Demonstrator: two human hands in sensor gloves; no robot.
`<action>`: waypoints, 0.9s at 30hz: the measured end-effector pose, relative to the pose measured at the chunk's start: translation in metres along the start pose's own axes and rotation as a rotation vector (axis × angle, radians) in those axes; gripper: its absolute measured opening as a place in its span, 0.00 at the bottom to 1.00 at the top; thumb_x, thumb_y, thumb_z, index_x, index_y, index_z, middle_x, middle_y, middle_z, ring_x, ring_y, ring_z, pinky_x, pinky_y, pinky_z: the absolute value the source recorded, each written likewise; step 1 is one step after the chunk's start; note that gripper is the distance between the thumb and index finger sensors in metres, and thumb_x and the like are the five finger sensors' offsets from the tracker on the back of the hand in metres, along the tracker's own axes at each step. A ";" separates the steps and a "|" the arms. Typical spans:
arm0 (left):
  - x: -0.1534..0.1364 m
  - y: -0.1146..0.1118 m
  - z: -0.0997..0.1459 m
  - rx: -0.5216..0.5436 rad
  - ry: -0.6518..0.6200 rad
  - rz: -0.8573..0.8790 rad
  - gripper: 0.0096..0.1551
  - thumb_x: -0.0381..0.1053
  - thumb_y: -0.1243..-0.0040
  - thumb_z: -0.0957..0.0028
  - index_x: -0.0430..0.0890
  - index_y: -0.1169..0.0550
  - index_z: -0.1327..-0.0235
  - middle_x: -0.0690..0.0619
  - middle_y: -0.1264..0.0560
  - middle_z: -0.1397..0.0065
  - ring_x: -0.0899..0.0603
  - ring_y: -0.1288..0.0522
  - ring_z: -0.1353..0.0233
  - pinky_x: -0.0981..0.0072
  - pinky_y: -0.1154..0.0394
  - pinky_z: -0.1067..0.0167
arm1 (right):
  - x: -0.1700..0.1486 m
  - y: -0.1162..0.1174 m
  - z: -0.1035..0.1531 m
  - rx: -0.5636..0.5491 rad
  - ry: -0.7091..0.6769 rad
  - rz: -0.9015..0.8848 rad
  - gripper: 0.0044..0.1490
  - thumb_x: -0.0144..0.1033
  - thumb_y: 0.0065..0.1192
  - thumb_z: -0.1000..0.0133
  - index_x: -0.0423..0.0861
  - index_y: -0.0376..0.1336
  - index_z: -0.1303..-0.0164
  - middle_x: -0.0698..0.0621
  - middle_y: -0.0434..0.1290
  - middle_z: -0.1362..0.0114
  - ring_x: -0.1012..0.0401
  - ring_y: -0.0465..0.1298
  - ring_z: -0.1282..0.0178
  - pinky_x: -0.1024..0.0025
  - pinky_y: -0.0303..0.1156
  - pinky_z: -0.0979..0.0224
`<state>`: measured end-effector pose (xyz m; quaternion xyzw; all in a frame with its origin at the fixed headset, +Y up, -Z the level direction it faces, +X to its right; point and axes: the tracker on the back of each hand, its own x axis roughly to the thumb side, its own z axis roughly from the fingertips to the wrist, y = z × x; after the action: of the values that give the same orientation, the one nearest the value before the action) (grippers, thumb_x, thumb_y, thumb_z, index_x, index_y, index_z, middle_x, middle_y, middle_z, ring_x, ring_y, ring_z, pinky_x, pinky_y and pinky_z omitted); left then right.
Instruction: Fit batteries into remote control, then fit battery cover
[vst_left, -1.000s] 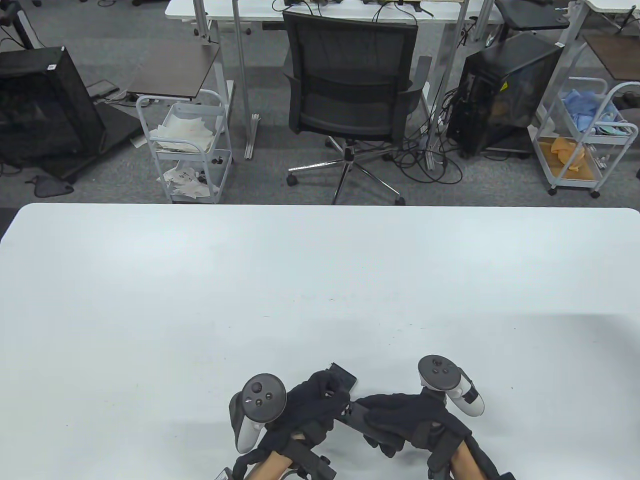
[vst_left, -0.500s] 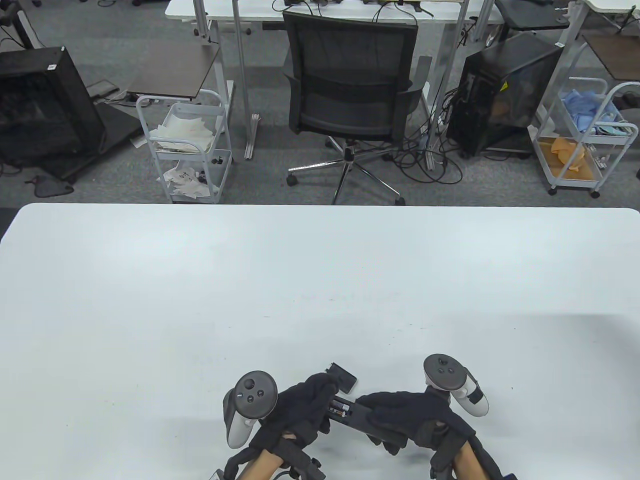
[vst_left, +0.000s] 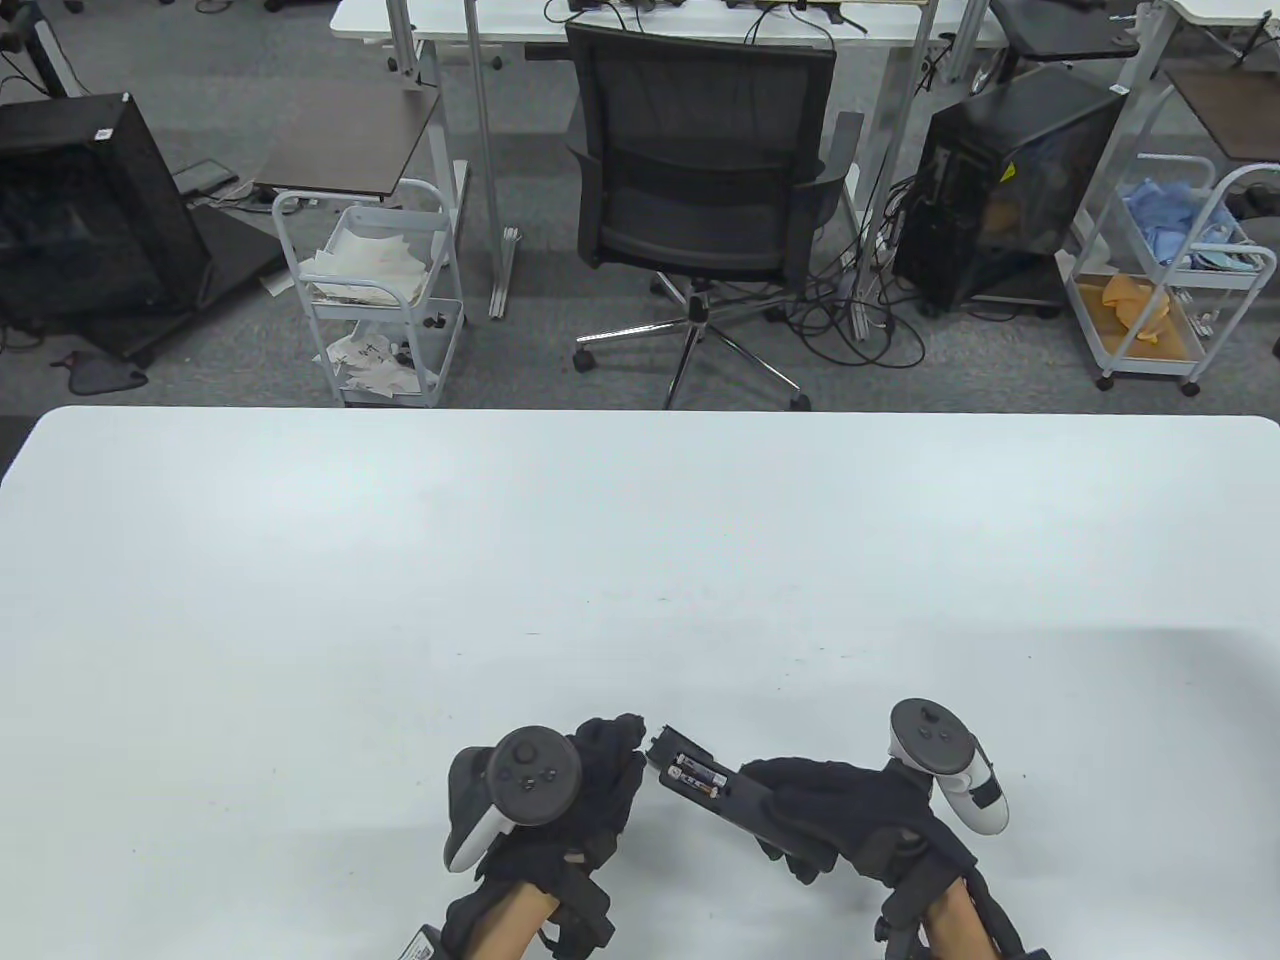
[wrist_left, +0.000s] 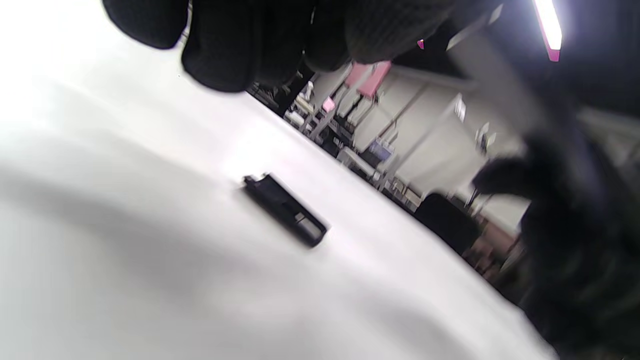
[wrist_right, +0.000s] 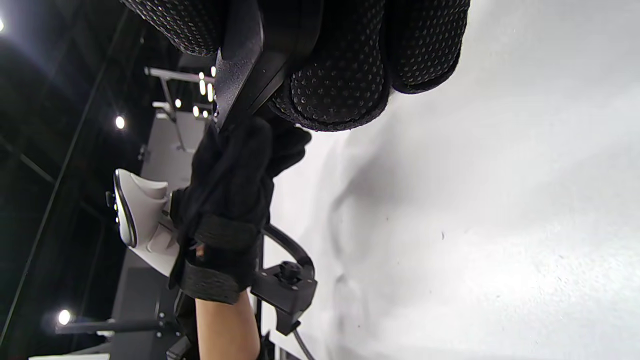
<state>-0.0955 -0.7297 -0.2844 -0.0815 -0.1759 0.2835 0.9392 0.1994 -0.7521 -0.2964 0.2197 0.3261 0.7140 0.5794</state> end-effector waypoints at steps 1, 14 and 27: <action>0.003 -0.002 -0.004 -0.015 -0.004 -0.046 0.28 0.46 0.48 0.33 0.46 0.35 0.19 0.39 0.38 0.16 0.32 0.38 0.21 0.29 0.43 0.26 | 0.000 -0.001 0.001 -0.006 -0.003 -0.005 0.36 0.45 0.57 0.37 0.43 0.59 0.20 0.45 0.80 0.40 0.61 0.82 0.58 0.59 0.75 0.34; 0.022 -0.041 -0.047 -0.369 0.033 -0.298 0.42 0.39 0.42 0.37 0.62 0.48 0.16 0.57 0.54 0.07 0.36 0.63 0.10 0.23 0.61 0.22 | -0.001 -0.017 0.011 -0.089 -0.039 -0.053 0.36 0.45 0.58 0.37 0.42 0.59 0.21 0.45 0.81 0.41 0.61 0.82 0.59 0.58 0.76 0.34; 0.030 -0.050 -0.060 -0.373 0.048 -0.381 0.38 0.40 0.40 0.36 0.59 0.42 0.16 0.54 0.45 0.11 0.38 0.52 0.10 0.23 0.58 0.22 | -0.003 -0.025 0.014 -0.134 -0.033 -0.059 0.36 0.45 0.58 0.37 0.42 0.59 0.21 0.44 0.81 0.41 0.61 0.82 0.59 0.58 0.76 0.35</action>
<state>-0.0248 -0.7579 -0.3184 -0.2253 -0.2150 0.0623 0.9482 0.2272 -0.7495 -0.3043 0.1824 0.2743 0.7132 0.6187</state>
